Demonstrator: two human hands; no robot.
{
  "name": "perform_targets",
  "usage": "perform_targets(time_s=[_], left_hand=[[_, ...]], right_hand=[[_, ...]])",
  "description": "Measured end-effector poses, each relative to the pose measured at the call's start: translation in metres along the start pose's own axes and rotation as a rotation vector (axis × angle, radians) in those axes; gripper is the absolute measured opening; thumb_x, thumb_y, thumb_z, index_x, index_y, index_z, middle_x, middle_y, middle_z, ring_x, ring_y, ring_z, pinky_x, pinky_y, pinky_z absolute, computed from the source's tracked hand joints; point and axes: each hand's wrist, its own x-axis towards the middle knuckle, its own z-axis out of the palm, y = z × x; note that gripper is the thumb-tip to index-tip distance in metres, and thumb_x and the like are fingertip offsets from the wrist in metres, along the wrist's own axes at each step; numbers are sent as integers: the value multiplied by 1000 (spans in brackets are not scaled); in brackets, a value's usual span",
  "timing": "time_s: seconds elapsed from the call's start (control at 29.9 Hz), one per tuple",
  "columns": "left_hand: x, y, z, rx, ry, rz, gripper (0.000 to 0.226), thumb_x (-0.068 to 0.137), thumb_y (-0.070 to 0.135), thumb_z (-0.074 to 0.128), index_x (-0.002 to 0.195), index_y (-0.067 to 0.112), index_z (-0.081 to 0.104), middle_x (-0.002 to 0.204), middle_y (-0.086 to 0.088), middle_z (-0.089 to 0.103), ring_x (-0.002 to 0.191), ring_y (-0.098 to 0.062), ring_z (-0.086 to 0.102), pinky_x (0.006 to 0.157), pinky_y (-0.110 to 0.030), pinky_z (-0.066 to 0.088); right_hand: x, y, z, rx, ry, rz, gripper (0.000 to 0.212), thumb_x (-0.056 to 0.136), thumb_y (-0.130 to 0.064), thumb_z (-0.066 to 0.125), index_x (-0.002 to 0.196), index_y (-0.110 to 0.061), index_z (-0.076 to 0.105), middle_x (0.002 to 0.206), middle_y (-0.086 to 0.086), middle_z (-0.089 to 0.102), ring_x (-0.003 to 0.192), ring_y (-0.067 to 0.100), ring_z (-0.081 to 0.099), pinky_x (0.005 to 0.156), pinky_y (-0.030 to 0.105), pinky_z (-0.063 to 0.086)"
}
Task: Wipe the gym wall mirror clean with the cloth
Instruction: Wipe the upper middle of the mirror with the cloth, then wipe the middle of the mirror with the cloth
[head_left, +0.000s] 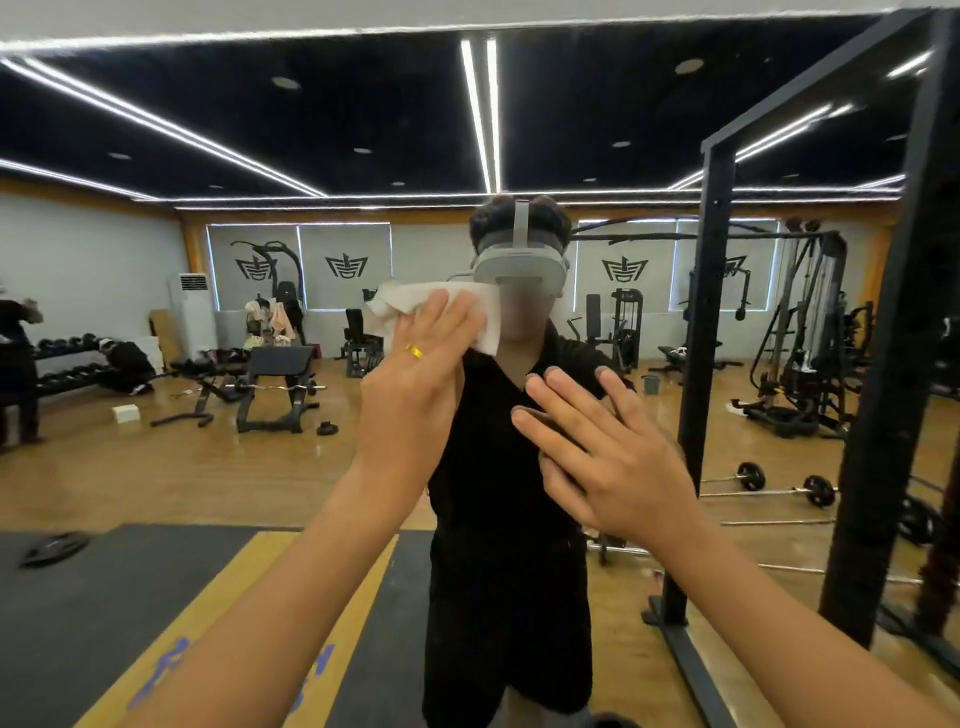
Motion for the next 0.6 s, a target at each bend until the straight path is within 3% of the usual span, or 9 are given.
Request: perform_targets(time_s=[0.13, 0.23, 0.47, 0.6], left_hand=[[44, 11, 4, -12, 58, 9, 38, 100, 1, 58, 138, 5, 60, 145, -14, 58, 140, -33, 50, 118, -55, 39], [70, 20, 14, -50, 108, -21, 37, 101, 7, 53, 137, 4, 62, 144, -15, 59, 139, -33, 50, 119, -52, 38], [-19, 11, 5, 61, 42, 91, 49, 89, -10, 74, 135, 4, 63, 143, -9, 57, 136, -30, 55, 116, -46, 43], [-7, 12, 8, 47, 55, 56, 45, 93, -8, 70, 136, 5, 62, 143, -9, 57, 137, -29, 54, 116, -48, 43]], right_hand=[[-3, -1, 0, 10, -6, 2, 53, 103, -32, 52, 154, -19, 48, 164, 10, 34, 155, 26, 27, 123, 58, 27], [-3, 0, 1, 17, -11, 0, 52, 104, -33, 51, 154, -19, 48, 164, 10, 34, 155, 26, 27, 124, 57, 25], [-5, 0, 1, 39, -3, 6, 52, 104, -33, 52, 154, -19, 48, 165, 10, 34, 156, 25, 27, 124, 56, 24], [-5, 1, 2, 43, 4, 11, 51, 104, -33, 51, 153, -19, 49, 164, 9, 35, 155, 25, 27, 124, 56, 25]])
